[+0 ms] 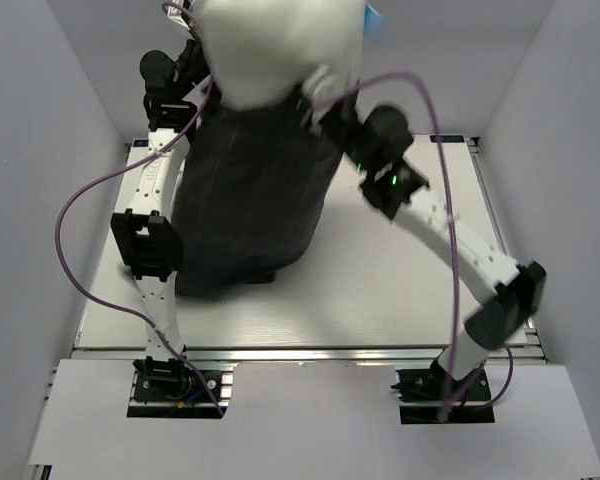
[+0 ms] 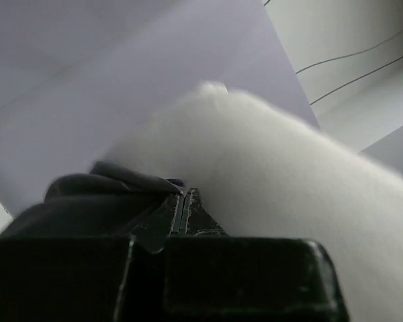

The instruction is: Put the pillow into the pillowcase

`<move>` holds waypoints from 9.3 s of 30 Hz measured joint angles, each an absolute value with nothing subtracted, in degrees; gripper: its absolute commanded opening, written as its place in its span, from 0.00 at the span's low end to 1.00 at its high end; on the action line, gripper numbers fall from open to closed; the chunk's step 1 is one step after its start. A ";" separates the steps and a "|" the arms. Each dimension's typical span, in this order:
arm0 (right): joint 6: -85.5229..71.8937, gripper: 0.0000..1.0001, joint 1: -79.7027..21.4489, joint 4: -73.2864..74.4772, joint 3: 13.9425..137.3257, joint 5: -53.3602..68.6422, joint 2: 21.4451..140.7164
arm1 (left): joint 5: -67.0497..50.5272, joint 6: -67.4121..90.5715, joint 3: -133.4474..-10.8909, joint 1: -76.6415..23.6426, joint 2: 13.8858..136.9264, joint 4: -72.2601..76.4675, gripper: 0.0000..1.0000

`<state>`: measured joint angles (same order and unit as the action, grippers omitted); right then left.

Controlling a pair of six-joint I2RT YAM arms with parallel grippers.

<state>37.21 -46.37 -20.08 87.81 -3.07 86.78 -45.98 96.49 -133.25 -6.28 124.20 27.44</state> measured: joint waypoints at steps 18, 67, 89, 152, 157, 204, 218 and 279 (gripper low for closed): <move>43.00 0.00 -54.52 -23.29 79.15 2.24 82.08 | -49.32 97.58 -133.34 -7.64 123.96 30.28 0.00; 23.97 0.00 -35.40 -5.80 98.17 -7.33 91.48 | -43.38 98.94 -134.61 -7.66 124.40 32.16 0.00; 30.85 0.00 -66.24 -7.88 84.95 -7.51 84.60 | -45.89 99.26 -134.08 -8.14 124.60 32.86 0.00; 14.17 0.00 -14.70 3.46 125.49 -0.40 106.26 | -41.45 99.85 -127.48 -10.94 120.70 31.42 0.00; 16.40 0.00 -29.76 1.76 107.04 -7.18 96.49 | -42.59 100.38 -135.11 -10.94 121.75 31.05 0.00; 22.26 0.00 -35.57 -3.81 115.46 0.32 90.70 | -39.77 103.55 -133.53 -10.41 115.72 30.02 0.00; 18.26 0.00 -28.51 -1.41 133.05 -5.17 106.02 | -35.22 107.39 -128.14 -11.18 111.55 33.39 0.00; 24.60 0.00 -21.65 -0.95 132.68 -4.25 104.77 | -34.79 108.29 -132.70 -12.14 117.58 30.89 0.00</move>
<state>24.60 -21.65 -0.95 132.68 -4.25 104.77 -34.79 108.29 -132.70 -12.14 117.58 30.89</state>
